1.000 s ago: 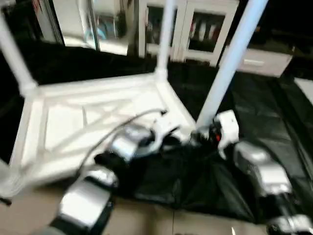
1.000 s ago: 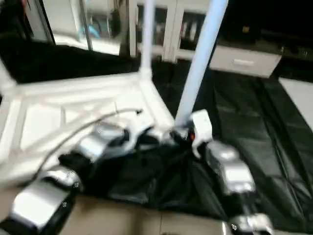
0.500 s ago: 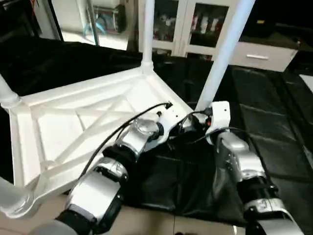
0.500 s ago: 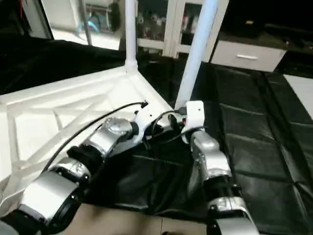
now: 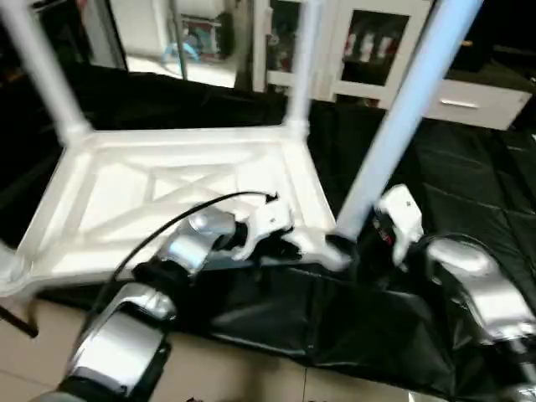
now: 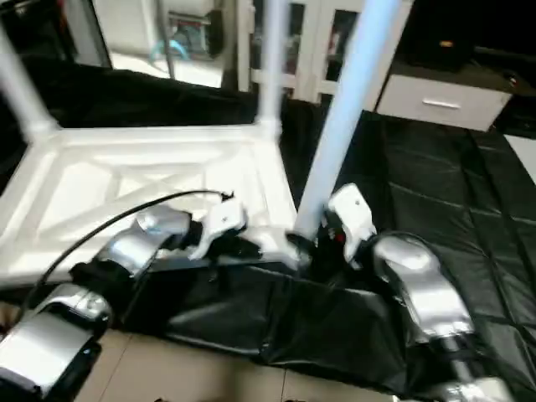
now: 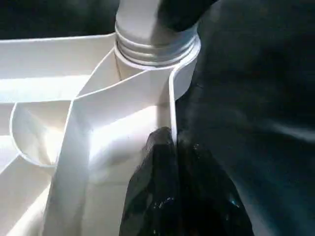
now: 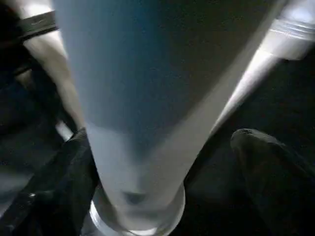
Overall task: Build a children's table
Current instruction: Rotate leg to tighten
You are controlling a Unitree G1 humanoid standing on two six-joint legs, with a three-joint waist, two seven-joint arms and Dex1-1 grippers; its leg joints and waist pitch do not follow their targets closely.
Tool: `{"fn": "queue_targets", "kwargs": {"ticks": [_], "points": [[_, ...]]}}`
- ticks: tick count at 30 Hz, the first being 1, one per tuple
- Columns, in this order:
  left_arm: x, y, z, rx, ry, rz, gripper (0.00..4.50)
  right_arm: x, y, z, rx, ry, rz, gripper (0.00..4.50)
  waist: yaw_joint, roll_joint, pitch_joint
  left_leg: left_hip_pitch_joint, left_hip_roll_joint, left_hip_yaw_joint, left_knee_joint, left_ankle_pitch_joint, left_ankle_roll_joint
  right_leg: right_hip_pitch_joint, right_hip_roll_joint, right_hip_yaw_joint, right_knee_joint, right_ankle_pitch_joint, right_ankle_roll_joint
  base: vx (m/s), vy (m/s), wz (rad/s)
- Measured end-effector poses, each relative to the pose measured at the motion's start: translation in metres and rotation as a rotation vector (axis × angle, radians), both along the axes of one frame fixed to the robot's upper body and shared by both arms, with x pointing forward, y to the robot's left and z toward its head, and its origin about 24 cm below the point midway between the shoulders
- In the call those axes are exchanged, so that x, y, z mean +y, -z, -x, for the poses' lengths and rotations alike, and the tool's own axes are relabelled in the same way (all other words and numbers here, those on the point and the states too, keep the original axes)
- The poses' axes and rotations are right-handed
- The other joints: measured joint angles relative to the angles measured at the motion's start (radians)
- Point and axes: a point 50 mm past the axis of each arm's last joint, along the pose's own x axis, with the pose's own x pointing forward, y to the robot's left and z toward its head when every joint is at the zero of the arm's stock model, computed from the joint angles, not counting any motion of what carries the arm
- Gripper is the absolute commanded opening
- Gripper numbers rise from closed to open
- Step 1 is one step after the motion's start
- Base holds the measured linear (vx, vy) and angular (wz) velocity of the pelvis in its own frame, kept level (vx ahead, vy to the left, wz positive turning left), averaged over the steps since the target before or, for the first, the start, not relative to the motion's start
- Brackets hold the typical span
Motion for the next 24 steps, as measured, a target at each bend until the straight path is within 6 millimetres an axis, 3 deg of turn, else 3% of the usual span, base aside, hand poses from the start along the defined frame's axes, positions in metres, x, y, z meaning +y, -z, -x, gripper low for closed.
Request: {"fn": "queue_targets", "kwargs": {"ticks": [7, 23, 24], "points": [[0.019, -0.004, 0.01, 0.069, 0.107, -0.037, 0.0, -0.016, 0.002, 0.021, 0.108, -0.2, 0.068, 4.45, -0.001, -0.001, 0.0, 0.0, 0.0, 0.0, 0.001, 0.0, 0.0, 0.001, 0.0, 0.0, 0.0, -0.001, 0.001, 0.0, 0.0, 0.0], [0.016, -0.005, 0.016, 0.112, 0.172, -0.057, 0.0, 0.001, 0.011, 0.024, 0.175, -0.348, 0.03, 4.45, 0.015, 0.0, -0.001, -0.001, 0.0, 0.001, 0.003, 0.0, 0.0, 0.002, -0.001, 0.001, 0.0, -0.002, 0.001, 0.0, 0.0, 0.0], [0.016, -0.006, 0.017, 0.111, 0.174, -0.058, 0.0, 0.001, 0.011, 0.024, 0.179, -0.356, 0.024, 4.28, 0.018, 0.0, -0.001, -0.001, 0.0, 0.001, 0.003, 0.0, 0.0, 0.002, -0.001, 0.001, 0.0, -0.002, 0.001, 0.0, 0.0, 0.0]]}}
